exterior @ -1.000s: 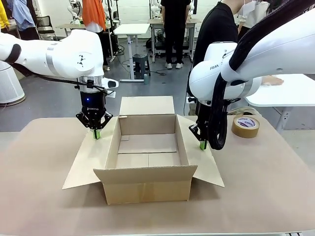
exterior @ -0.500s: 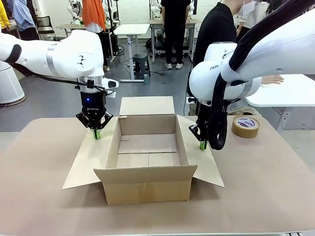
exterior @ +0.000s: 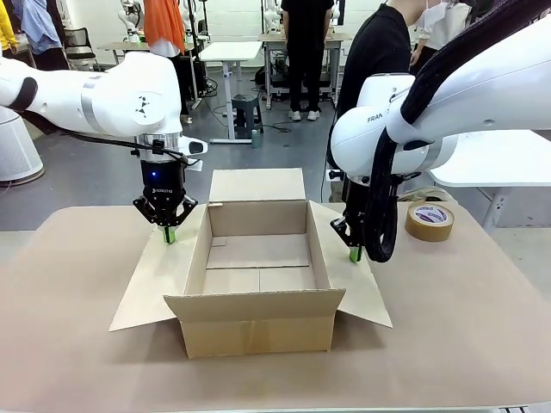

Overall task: Wrap the clocks to prevent damage.
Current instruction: Open the side flaps of the Package Box.

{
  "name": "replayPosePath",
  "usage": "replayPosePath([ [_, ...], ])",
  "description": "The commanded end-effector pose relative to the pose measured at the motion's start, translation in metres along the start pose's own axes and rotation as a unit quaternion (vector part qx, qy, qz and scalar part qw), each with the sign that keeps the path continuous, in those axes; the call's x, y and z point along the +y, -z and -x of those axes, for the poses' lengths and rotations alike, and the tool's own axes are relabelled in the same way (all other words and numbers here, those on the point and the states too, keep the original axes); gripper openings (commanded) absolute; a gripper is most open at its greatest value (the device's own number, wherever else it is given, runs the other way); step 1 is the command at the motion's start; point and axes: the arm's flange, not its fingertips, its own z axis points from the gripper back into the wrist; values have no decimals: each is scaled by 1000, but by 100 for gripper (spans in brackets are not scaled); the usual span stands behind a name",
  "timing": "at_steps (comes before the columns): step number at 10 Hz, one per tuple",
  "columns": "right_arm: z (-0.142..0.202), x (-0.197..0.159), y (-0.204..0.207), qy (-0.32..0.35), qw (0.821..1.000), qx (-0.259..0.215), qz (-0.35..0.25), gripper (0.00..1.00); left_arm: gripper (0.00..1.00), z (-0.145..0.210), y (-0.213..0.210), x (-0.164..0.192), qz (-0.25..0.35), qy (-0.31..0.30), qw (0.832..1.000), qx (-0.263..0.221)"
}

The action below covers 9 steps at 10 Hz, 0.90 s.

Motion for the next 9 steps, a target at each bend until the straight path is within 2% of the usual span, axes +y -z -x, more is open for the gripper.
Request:
replayPosePath([
  [1, 1, 0, 2, 1, 1000, 5, -1, 1, 0, 0, 1, 1, -2, 0, 1000, 2],
  [9, 1, 0, 2, 1, 1000, 5, -1, 1, 0, 0, 1, 1, -2, 0, 1000, 2],
])
